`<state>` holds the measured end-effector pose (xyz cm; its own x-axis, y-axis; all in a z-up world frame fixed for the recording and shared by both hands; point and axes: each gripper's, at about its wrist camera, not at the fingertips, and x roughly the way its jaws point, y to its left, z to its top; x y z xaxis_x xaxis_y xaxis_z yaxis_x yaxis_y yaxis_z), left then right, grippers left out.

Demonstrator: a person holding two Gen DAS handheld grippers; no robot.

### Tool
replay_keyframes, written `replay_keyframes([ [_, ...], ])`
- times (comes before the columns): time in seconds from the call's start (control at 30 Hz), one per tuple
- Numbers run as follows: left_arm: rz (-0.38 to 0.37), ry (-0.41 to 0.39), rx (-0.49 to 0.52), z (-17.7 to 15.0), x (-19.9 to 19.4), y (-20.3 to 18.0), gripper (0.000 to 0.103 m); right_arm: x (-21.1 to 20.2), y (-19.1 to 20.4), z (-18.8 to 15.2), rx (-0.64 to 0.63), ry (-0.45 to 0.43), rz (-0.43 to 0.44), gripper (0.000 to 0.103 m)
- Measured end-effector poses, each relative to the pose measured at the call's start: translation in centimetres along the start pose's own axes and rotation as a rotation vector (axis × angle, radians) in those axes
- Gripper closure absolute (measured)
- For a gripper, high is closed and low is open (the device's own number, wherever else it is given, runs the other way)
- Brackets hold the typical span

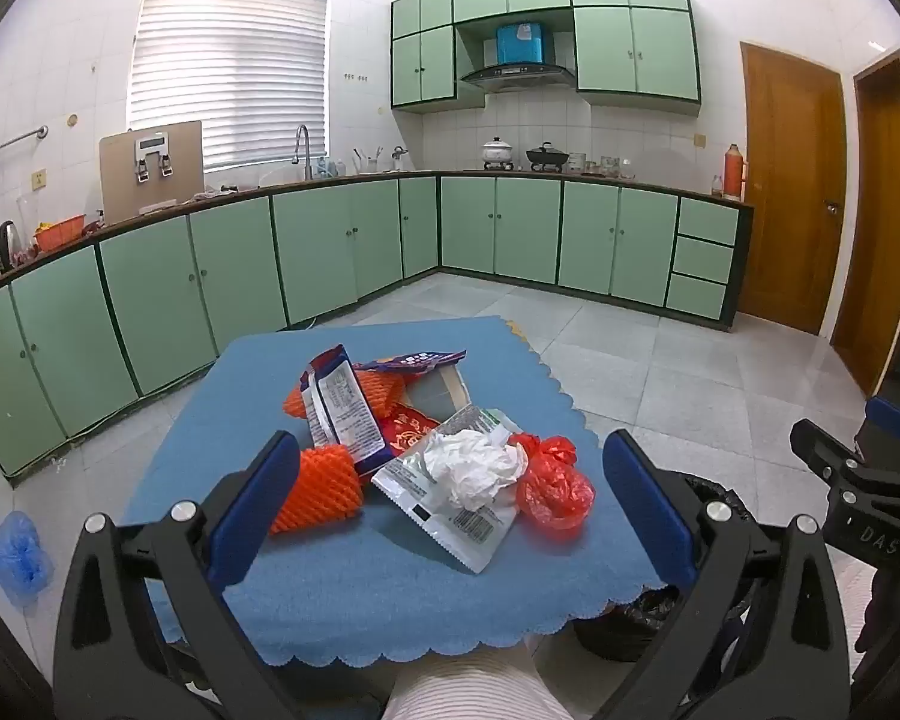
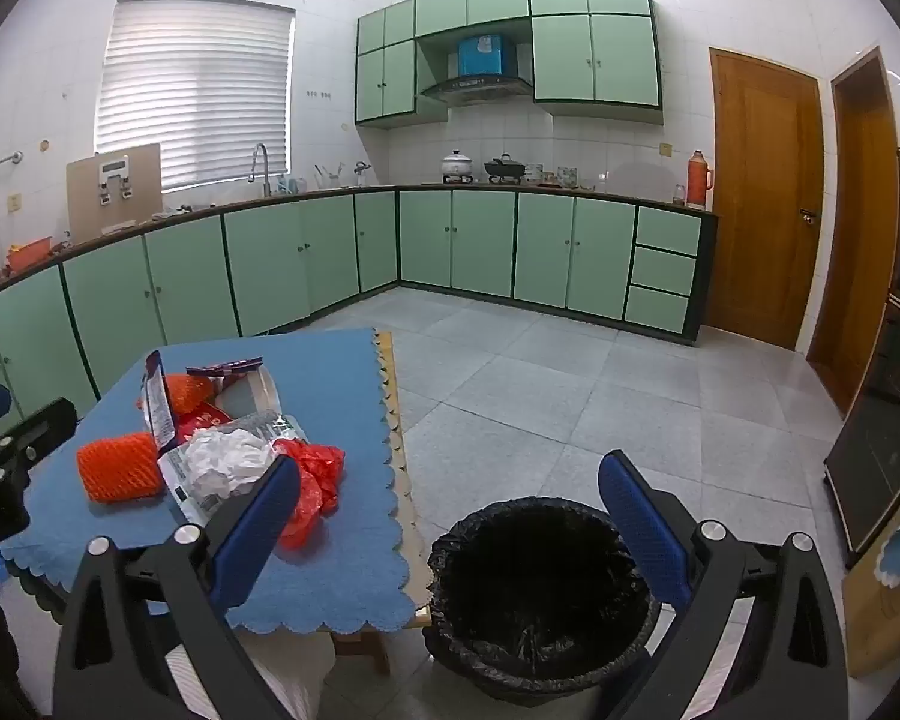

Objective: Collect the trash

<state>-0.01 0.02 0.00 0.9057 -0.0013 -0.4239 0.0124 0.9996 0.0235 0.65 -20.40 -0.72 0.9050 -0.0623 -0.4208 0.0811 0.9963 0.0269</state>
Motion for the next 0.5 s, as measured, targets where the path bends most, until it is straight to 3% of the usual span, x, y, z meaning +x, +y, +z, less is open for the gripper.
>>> replay_keyframes([
  [0.5,0.003,0.002,-0.002,-0.18,-0.05,0.17,0.005,0.04,-0.06,-0.05,0.001,-0.001,0.0,0.006],
])
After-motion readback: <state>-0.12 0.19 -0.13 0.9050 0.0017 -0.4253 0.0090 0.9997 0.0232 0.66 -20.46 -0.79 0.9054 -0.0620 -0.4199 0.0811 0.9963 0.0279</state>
